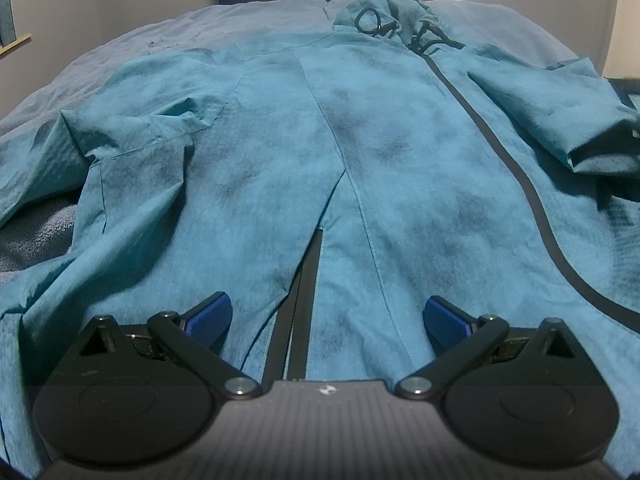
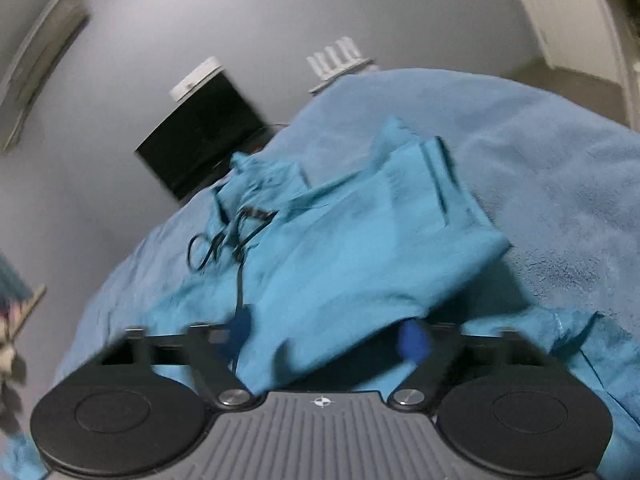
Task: Fold large clothes
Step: 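Fold the held sleeve across the jacket front and open the right gripper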
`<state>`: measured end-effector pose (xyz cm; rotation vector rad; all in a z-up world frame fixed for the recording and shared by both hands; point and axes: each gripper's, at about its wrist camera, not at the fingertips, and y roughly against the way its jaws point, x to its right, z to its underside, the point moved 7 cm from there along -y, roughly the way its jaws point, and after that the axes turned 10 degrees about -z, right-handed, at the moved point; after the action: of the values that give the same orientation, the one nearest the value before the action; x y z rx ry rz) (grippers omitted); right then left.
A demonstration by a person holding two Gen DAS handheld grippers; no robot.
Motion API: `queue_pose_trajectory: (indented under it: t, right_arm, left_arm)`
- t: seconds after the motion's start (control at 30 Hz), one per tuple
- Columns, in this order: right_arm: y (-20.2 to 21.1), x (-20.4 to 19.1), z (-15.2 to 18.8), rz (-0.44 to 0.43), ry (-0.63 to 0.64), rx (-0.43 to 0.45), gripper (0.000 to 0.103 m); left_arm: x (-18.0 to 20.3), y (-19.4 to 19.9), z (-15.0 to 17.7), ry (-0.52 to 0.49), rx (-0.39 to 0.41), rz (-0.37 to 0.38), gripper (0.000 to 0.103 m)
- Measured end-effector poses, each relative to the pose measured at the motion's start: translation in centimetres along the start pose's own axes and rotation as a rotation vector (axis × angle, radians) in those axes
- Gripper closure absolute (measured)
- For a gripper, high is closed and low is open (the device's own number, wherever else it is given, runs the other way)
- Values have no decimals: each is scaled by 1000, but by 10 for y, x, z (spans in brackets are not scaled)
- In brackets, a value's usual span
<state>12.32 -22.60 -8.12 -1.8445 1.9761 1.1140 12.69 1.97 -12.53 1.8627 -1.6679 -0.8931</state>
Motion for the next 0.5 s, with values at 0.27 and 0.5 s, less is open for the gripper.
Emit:
queue_pose_trajectory:
  t: [0.27, 0.5]
  right_arm:
    - [-4, -115, -22, -37, 465, 86, 86]
    - [-60, -230, 66, -201, 882, -105, 82]
  left_arm:
    - [4, -3, 0, -8, 5, -5, 0]
    - [3, -3, 0, -6, 5, -3, 0]
